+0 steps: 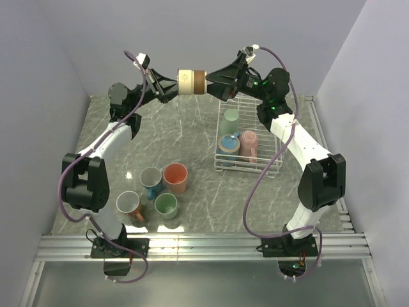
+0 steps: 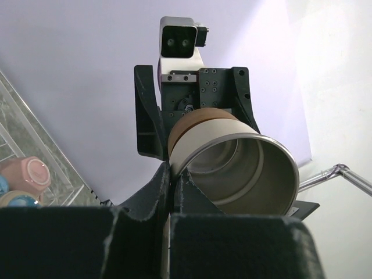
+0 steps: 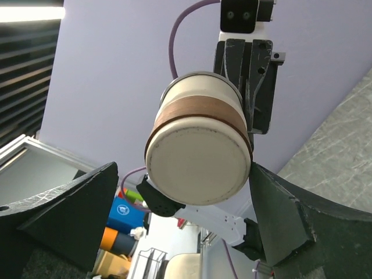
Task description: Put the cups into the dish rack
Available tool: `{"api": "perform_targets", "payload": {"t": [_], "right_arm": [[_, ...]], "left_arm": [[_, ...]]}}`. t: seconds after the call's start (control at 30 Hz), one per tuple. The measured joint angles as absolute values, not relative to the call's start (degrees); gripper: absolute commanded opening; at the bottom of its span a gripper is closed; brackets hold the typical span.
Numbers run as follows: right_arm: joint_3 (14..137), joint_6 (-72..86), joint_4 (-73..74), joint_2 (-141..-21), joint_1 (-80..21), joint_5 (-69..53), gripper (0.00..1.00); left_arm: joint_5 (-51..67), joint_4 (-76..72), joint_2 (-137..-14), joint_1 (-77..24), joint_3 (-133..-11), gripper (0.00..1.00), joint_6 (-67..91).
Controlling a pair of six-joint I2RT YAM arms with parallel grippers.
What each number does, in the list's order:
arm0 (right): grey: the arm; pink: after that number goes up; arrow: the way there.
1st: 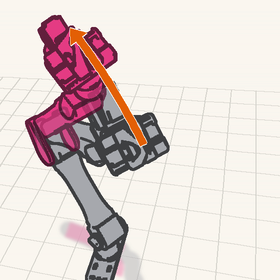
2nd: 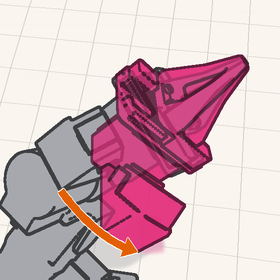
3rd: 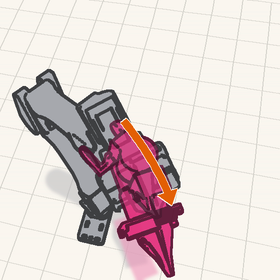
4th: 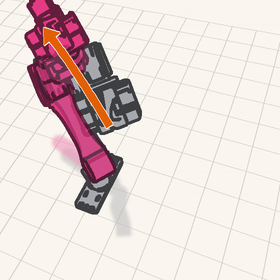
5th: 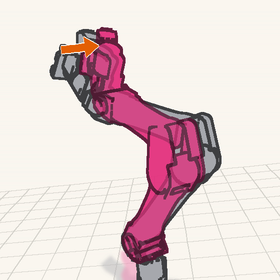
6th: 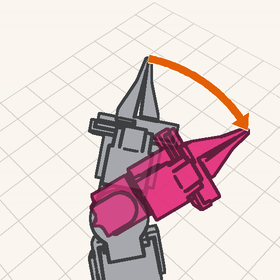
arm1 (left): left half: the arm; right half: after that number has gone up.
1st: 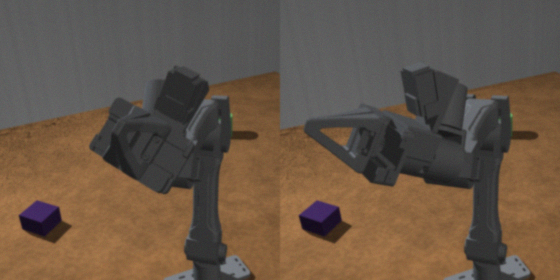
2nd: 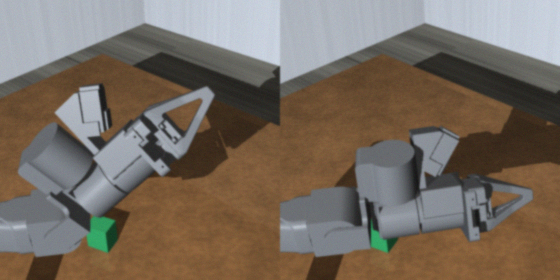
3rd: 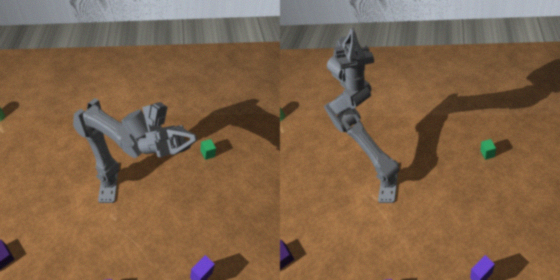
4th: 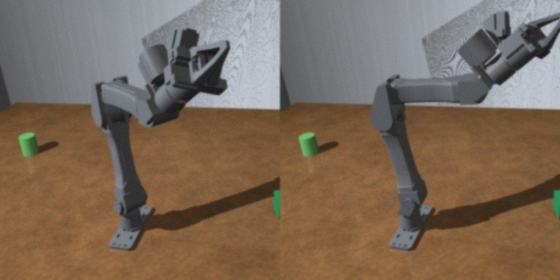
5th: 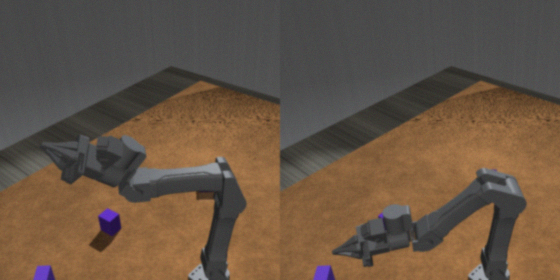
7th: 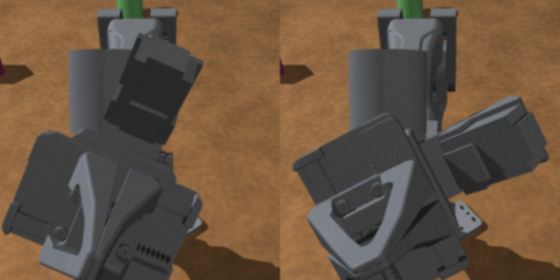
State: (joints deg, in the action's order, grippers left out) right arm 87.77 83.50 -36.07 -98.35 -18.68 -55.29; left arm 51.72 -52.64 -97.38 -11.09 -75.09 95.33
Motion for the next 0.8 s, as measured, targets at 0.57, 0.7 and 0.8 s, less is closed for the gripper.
{"api": "perform_targets", "payload": {"t": [0.57, 0.7, 0.8], "right_arm": [[89.7, 78.5, -28.2, -98.8, -18.9, -56.8, 0.72], [89.7, 77.4, -27.3, -98.8, -18.9, -56.7, 0.38], [89.7, 77.3, -27.2, -98.8, -19.0, -56.7, 0.16]], "left_arm": [[50.9, -46.2, -99.3, -13.5, -78.0, 0.00, 91.2], [50.9, -45.7, -99.3, -13.6, -78.0, 0.00, 91.1], [51.0, -45.7, -99.3, -13.6, -78.0, 0.00, 91.0]]}}
